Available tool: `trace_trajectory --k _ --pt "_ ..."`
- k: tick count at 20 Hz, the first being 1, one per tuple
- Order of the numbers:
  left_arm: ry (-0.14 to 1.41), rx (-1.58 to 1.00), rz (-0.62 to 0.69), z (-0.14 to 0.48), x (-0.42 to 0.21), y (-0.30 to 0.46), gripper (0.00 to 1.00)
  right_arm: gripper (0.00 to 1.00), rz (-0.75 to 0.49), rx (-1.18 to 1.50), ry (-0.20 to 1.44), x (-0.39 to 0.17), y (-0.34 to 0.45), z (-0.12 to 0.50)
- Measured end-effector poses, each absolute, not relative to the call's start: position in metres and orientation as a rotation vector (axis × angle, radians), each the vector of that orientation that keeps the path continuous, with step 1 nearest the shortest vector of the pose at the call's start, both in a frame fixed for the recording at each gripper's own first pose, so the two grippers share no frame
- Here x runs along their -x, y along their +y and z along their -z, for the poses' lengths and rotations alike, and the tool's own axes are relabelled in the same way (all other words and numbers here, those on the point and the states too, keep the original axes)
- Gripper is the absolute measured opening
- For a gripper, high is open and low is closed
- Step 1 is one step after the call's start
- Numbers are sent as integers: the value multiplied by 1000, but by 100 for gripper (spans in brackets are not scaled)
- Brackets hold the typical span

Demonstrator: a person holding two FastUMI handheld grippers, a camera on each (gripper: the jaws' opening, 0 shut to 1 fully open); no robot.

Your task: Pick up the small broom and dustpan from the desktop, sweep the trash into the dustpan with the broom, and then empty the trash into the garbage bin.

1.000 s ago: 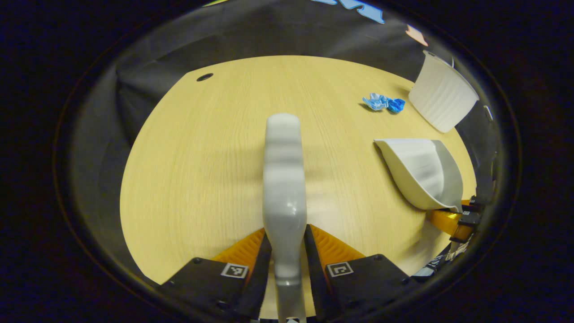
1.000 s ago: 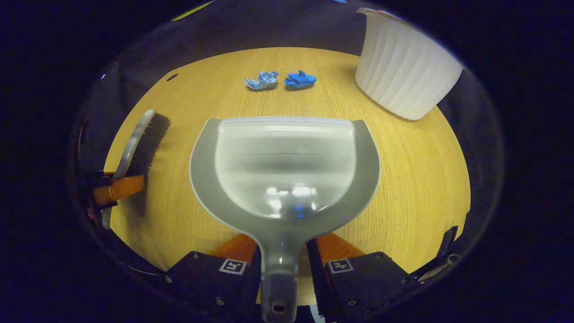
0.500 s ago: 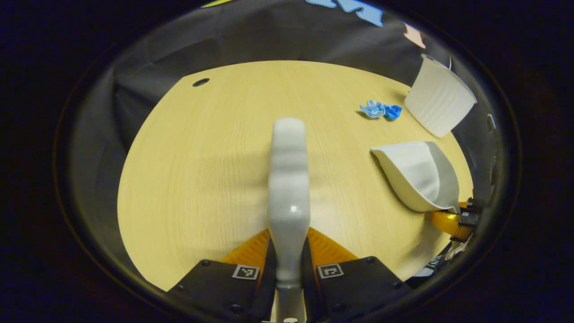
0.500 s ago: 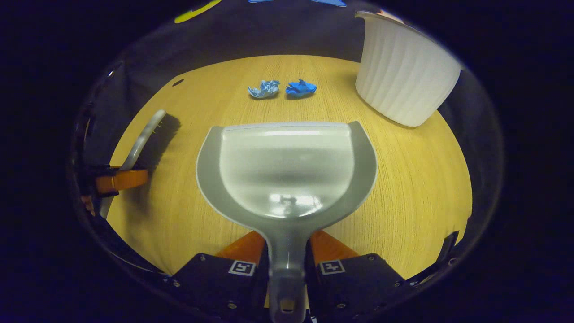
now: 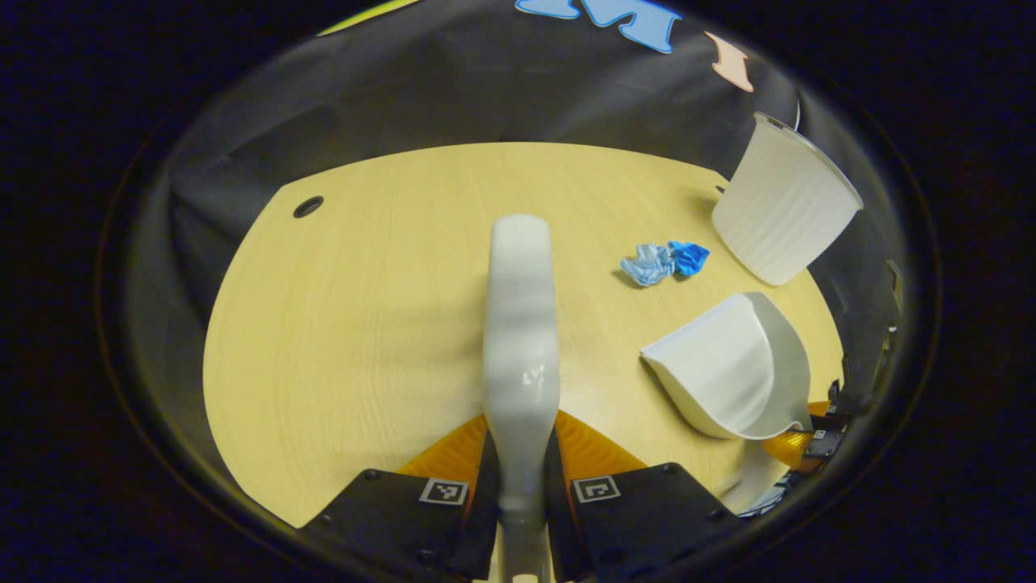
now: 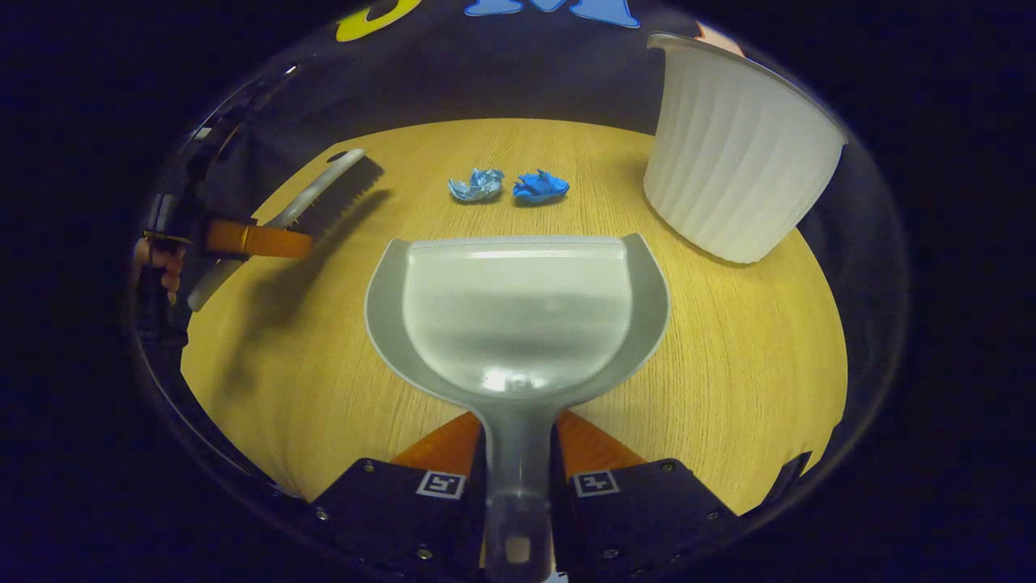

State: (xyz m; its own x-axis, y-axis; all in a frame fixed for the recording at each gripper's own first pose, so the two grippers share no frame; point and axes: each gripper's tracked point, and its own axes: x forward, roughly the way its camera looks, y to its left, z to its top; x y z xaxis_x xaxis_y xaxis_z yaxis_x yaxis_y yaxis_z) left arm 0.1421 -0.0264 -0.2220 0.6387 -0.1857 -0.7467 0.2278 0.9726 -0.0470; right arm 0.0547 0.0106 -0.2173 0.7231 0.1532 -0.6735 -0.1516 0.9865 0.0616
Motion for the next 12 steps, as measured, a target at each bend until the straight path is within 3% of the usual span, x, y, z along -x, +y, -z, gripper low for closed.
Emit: trace_trajectory --k 3,4,12 --pt "854 -95 264 226 -169 -45 31 34 -186 0 750 -57 7 217" --pt "858 -108 271 226 -177 -50 35 34 -194 2 751 -59 6 215" --pt "873 -264 388 233 -229 -92 35 34 -235 27 775 -76 -7 210"
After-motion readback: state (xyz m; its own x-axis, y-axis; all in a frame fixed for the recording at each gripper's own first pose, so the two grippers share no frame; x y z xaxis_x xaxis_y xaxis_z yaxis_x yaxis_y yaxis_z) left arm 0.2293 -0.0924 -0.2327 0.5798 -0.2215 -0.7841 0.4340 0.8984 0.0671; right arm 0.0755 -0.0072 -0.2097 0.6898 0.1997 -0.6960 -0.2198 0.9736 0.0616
